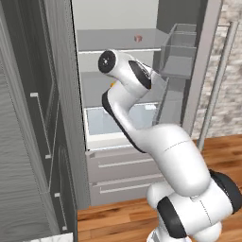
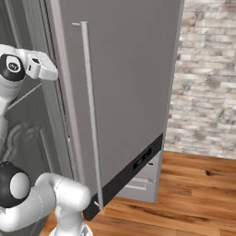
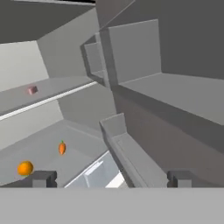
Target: Open the fridge, remove the orange, carrot, and steak, and place them on any counter.
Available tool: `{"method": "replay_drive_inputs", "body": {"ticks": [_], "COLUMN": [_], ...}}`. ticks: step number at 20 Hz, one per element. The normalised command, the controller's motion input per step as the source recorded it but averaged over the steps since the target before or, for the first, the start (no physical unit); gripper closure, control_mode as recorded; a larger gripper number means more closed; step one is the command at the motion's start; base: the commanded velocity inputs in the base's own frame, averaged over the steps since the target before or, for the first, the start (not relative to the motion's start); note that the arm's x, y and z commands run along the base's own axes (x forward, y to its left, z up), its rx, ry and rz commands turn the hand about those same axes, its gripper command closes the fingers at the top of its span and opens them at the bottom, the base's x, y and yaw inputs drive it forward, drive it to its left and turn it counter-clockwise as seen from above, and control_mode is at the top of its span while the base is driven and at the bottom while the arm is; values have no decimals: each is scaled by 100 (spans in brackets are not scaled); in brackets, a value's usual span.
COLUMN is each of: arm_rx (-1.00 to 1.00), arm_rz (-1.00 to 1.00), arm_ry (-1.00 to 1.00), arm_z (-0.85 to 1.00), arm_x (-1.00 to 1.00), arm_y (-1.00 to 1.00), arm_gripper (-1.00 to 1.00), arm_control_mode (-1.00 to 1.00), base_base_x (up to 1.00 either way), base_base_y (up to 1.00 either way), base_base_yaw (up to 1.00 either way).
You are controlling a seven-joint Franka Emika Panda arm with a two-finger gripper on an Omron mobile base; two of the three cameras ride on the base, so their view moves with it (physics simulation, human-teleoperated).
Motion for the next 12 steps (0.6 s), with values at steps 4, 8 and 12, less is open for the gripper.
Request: {"method": "replay_drive_inputs", "body": {"ticks": [4, 8, 12], "arm_rx": [0, 0, 0], "arm_rz": [-16, -14, -11], "arm_ry": [-6, -6, -4], "arm_z": [1, 0, 0], "arm_x": [-74, -76, -73], "arm_y": [-100, -100, -100], "arm_gripper": [-100, -100, -100], "arm_control_mode": [-100, -100, -100], "base_base_x": [0, 0, 0], "base_base_y": [0, 0, 0], "base_base_yaw": [0, 0, 0]}}
